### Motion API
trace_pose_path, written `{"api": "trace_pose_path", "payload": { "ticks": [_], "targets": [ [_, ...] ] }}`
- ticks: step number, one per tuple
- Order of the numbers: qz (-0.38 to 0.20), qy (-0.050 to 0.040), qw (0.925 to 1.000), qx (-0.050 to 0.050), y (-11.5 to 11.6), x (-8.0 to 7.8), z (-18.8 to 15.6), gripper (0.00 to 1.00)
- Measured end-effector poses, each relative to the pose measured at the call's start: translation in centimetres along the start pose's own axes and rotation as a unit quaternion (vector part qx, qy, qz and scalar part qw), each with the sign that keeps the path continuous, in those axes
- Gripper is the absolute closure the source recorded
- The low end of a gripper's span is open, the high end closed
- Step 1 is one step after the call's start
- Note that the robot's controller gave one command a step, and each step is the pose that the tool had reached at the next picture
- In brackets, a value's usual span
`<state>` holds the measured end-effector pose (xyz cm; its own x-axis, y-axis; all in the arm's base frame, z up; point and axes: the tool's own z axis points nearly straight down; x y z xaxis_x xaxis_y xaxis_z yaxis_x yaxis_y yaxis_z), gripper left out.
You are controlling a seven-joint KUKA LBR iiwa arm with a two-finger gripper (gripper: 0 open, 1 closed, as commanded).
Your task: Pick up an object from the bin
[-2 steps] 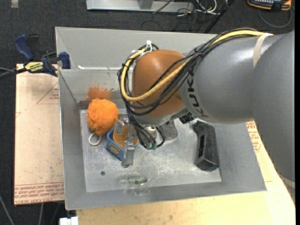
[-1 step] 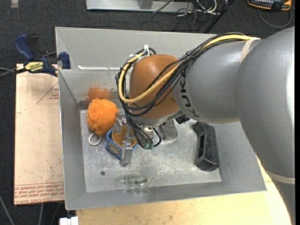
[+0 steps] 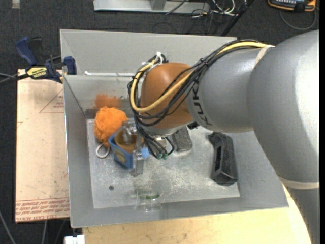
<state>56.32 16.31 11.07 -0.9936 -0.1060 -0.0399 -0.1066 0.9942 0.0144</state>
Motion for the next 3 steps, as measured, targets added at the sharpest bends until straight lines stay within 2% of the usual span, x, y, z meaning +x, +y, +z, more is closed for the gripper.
{"api": "trace_pose_path", "payload": {
  "ticks": [1, 2, 3],
  "targets": [
    [0.005, 0.0186, 0.9998, 0.006, 0.4, 1.4, -1.5, 1.0],
    [0.006, 0.0187, 0.9998, 0.006, 0.4, 1.4, -1.5, 1.0],
    [-0.005, 0.024, 0.9997, 0.006, -0.1, 1.5, -5.3, 1.0]
  ]
}}
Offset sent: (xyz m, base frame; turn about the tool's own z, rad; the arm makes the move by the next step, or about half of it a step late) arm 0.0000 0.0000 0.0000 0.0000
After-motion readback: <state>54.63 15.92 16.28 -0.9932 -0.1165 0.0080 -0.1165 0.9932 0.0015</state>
